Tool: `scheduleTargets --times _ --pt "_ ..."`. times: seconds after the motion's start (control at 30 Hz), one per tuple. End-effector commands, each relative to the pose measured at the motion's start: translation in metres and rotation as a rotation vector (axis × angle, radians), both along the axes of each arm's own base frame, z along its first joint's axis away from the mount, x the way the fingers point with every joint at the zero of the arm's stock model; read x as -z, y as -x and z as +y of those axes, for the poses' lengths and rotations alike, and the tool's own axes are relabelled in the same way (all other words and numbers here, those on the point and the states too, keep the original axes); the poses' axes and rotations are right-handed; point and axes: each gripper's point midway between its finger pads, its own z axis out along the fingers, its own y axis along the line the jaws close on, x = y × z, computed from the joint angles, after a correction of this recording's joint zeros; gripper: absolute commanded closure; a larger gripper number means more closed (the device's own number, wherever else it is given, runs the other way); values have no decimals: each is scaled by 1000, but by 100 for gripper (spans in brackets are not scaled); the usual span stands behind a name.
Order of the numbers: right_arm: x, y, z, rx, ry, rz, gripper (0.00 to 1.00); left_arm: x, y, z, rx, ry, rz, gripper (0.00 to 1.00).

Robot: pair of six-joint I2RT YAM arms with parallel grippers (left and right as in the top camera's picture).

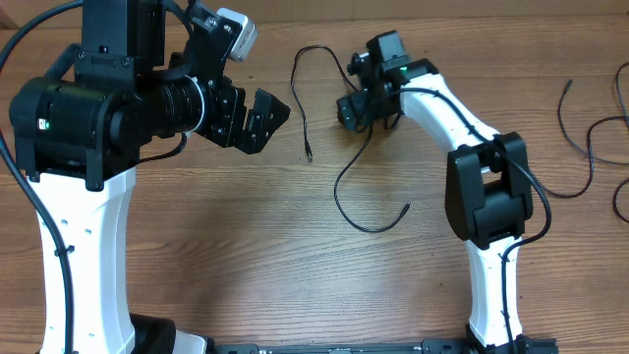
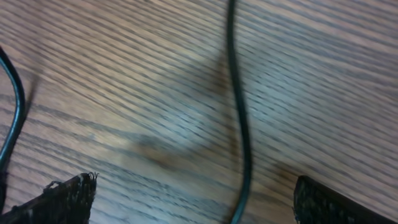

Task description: Untangle cables

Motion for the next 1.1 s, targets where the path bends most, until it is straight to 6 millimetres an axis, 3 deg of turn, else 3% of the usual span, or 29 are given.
scheduleTargets --times 0.0,0.1,0.43,0.73,1.03,1.07 --pt "5 -4 -8 28 52 -19 1 -7 4 0 -5 6 -21 1" --pt "6 -7 -8 64 34 -21 10 -7 4 0 -5 6 -21 0" --pt "7 -12 -13 99 21 -21 10 -7 4 0 -5 6 -21 1" --pt "32 -6 -15 108 34 28 7 -7 4 0 -5 6 -20 0" --pt "34 -7 -15 116 30 26 35 -7 4 0 -5 6 -21 0" --pt "34 -7 -15 116 31 27 42 -7 4 0 -5 6 -21 0"
